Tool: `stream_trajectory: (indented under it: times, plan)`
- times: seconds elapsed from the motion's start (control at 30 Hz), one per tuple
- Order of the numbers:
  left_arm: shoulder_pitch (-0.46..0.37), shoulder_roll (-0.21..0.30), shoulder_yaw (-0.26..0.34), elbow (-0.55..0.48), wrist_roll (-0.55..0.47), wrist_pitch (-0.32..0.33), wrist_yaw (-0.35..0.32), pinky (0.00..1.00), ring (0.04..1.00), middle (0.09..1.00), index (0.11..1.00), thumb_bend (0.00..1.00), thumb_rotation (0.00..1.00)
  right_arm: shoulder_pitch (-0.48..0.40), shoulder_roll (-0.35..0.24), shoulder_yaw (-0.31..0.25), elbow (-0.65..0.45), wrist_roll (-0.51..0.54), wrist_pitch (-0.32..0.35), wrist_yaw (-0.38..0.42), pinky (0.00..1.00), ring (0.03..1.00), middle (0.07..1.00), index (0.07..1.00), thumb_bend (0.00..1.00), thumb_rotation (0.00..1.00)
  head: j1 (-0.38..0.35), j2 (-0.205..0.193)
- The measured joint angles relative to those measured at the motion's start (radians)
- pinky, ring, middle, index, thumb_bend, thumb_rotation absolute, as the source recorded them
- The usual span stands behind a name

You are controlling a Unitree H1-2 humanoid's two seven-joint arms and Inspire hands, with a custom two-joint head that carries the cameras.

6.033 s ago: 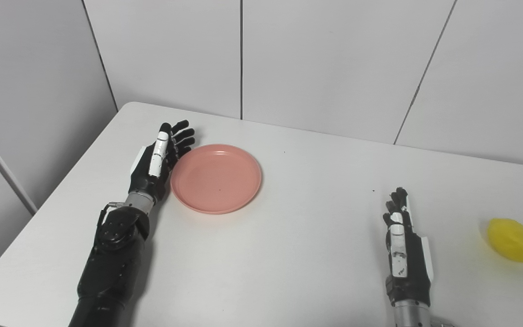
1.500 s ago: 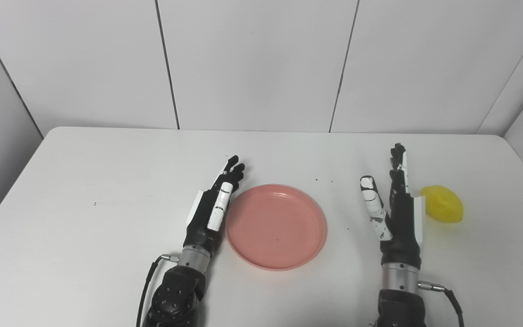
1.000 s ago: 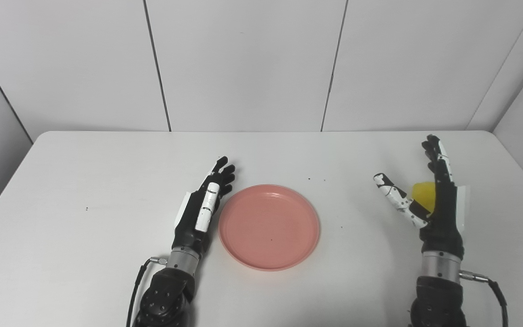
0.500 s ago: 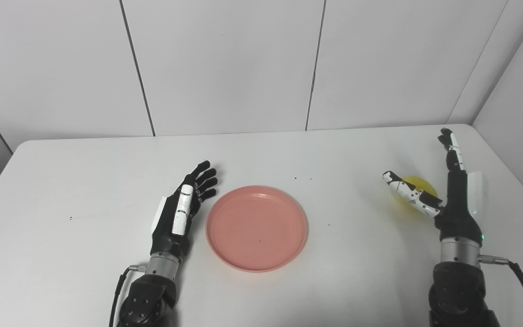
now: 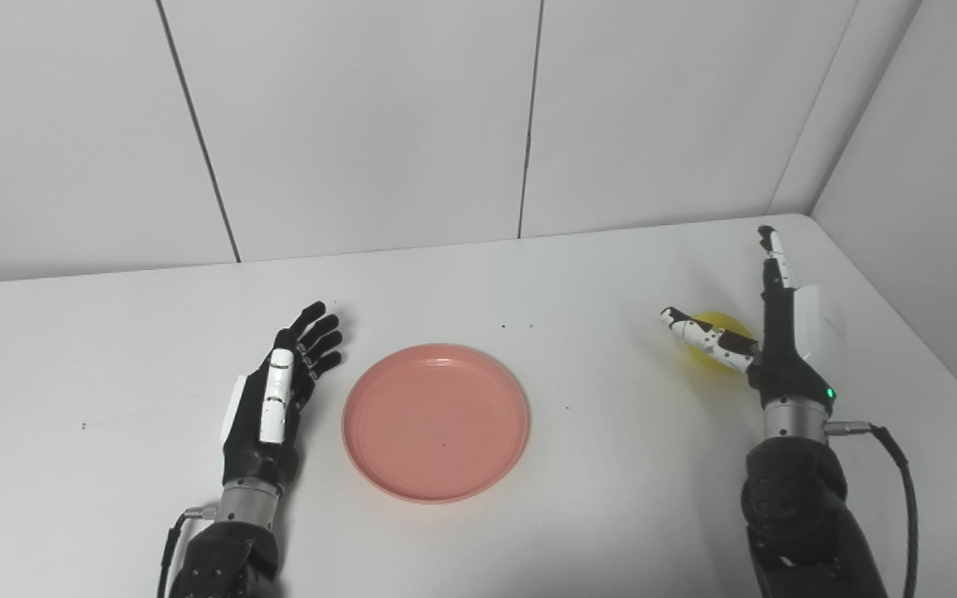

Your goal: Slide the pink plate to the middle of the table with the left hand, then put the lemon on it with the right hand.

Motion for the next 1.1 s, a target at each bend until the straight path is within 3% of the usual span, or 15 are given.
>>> stream_trajectory:
  times: [0.53, 1.1]
  plan:
    - [-0.013, 0.024, 0.002, 0.019, -0.027, -0.005, -0.03, 0.85, 0.873, 0.87, 0.853, 0.48, 1.0, -0.049, -0.062, 0.028, 0.124, -0.016, 0.082, 0.044, 0.75, 0.878, 0.903, 0.922, 0.88, 0.34, -0.026, 0.012]
    - [-0.009, 0.033, 0.001, 0.008, -0.04, -0.003, -0.044, 0.86, 0.871, 0.869, 0.853, 0.46, 1.0, -0.068, -0.099, 0.046, 0.162, 0.013, 0.15, 0.106, 0.77, 0.864, 0.891, 0.896, 0.84, 0.3, -0.028, 0.031]
